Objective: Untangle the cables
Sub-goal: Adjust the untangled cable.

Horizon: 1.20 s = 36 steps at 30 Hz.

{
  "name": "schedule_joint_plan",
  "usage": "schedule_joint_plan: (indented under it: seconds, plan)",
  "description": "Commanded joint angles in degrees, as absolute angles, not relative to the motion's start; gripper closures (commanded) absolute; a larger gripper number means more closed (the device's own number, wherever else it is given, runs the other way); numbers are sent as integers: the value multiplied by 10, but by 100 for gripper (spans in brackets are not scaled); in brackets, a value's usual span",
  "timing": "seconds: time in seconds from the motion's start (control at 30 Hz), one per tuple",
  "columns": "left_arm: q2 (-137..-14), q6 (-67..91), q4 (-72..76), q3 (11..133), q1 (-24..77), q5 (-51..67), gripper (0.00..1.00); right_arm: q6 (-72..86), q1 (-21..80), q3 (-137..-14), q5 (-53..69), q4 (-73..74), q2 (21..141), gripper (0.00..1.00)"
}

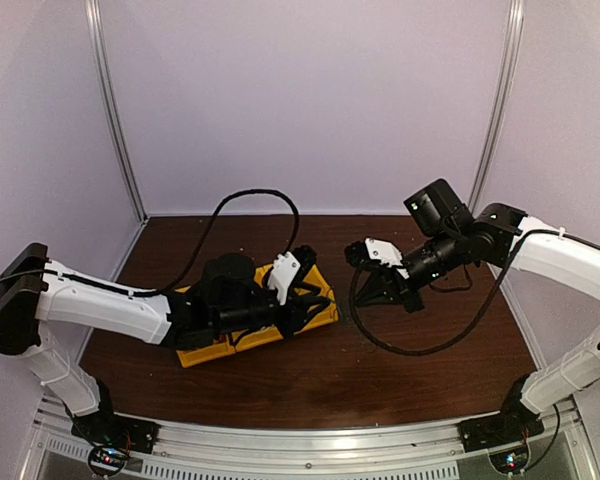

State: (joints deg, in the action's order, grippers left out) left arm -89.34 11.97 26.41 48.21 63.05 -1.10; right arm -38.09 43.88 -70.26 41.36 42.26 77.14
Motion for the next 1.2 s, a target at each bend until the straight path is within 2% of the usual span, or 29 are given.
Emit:
schedule_joint_plan:
  seconds: [0.0, 0.13, 0.27, 0.33, 0.5, 0.77, 0.87, 1.07, 1.17]
  plan:
    - [-910, 86, 315, 506, 626, 21, 68, -374, 435, -722, 426, 425, 763, 100]
    - [-921, 74, 316, 514, 624, 32, 74, -372, 433, -724, 431, 424, 765, 100]
    - [-929, 66, 313, 524, 622, 39, 95, -367, 426, -726, 436, 422, 765, 100]
    - [-924, 66, 319, 519, 622, 39, 100, -363, 414, -725, 445, 419, 763, 100]
    - [-897, 78, 312, 485, 621, 14, 100, -331, 330, -715, 454, 376, 751, 100]
    - [-753, 109, 187, 404, 615, -92, 100, -245, 51, -664, 472, 219, 774, 100]
    - [-678, 120, 122, 384, 605, -138, 100, -221, -17, -661, 481, 191, 808, 100]
    - [-548, 115, -6, 395, 554, -203, 100, -173, -47, -634, 408, 118, 842, 100]
    - [-520, 101, -45, 422, 521, -213, 100, -171, -43, -624, 420, 108, 849, 100]
